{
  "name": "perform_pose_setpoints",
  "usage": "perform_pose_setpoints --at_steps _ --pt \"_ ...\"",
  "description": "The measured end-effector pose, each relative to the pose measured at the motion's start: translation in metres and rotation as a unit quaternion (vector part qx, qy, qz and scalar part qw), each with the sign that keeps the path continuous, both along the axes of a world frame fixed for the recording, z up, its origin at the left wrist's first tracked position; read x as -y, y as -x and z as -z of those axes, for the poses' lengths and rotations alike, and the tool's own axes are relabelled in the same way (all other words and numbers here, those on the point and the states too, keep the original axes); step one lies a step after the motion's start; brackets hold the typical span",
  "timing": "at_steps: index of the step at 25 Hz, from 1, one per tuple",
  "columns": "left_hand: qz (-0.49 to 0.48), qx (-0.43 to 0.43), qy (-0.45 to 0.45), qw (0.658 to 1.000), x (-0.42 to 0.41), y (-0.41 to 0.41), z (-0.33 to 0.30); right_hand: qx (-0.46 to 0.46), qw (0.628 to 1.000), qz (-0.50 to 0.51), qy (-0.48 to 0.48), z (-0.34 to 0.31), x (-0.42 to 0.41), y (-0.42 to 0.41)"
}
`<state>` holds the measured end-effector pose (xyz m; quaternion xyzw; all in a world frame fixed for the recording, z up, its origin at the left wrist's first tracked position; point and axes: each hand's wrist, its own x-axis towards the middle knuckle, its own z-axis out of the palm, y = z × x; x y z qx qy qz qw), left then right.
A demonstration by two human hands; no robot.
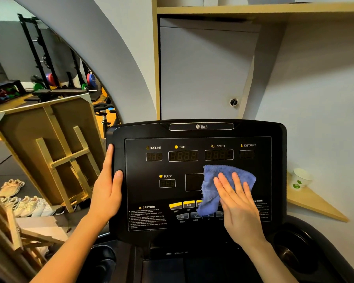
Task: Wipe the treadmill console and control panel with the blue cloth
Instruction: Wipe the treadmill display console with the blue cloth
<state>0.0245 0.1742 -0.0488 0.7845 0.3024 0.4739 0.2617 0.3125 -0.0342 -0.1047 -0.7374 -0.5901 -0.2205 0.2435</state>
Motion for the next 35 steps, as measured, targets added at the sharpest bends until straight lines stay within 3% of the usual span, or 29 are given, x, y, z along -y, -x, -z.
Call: perform_pose_setpoints --at_steps 9,18,35 --pt "-0.005 0.004 -0.001 1.0 -0.001 -0.001 0.002 -0.079 0.991 0.057 -0.088 -0.037 -0.047 0.017" --pt "-0.012 0.006 -0.004 1.0 -0.001 -0.001 0.002 -0.093 0.987 0.08 -0.1 -0.069 -0.084 0.053" --pt "-0.007 0.009 0.0 1.0 -0.001 -0.001 0.001 0.063 0.996 -0.053 0.022 -0.045 -0.087 0.113"
